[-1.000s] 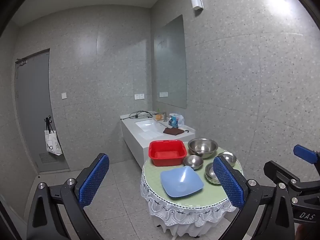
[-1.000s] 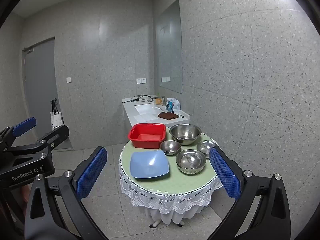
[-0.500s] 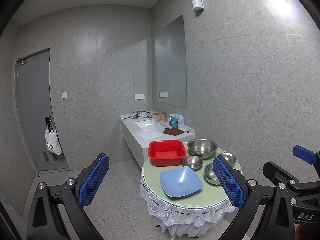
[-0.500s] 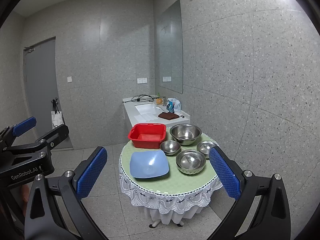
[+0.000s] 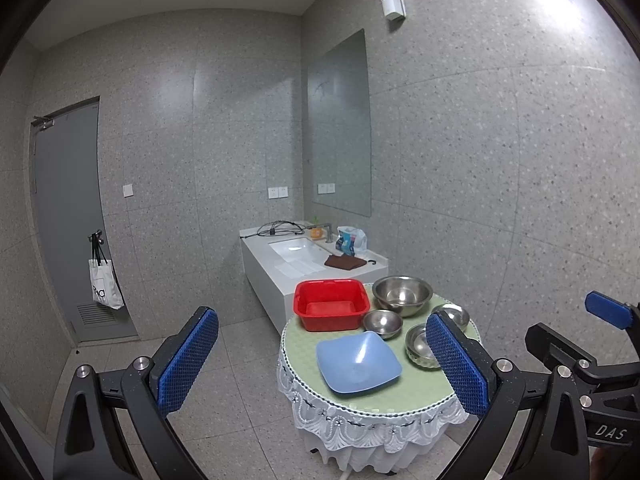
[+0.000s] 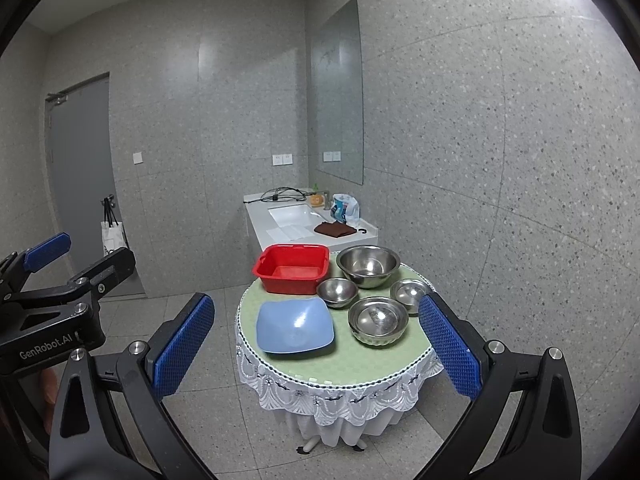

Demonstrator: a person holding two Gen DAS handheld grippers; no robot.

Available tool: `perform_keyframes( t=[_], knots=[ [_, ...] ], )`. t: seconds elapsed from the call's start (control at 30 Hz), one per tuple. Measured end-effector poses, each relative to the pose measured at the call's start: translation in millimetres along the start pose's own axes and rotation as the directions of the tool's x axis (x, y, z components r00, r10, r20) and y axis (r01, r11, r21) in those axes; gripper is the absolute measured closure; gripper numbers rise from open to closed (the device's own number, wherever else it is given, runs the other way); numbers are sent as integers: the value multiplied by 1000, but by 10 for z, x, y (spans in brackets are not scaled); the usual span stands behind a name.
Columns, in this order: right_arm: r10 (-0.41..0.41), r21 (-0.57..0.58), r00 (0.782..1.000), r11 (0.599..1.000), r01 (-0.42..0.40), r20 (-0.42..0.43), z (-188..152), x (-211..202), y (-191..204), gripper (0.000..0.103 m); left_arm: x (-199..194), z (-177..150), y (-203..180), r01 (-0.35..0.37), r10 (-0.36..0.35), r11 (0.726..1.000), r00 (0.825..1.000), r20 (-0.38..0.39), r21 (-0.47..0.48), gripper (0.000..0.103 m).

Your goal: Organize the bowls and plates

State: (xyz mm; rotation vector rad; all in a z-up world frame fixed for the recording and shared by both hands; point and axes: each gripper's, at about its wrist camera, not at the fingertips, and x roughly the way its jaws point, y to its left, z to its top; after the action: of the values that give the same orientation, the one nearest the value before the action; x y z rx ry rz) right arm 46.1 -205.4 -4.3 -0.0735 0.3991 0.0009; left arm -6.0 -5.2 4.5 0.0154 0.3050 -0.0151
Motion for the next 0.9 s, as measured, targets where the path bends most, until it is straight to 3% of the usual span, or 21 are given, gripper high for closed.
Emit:
perform_keyframes(
  t=[0.9],
  knots=[
    [13, 14, 1000, 1000, -14, 10, 52, -70, -223, 0, -36, 4, -320, -15, 15, 1000, 1000, -8, 10, 1]
  ],
)
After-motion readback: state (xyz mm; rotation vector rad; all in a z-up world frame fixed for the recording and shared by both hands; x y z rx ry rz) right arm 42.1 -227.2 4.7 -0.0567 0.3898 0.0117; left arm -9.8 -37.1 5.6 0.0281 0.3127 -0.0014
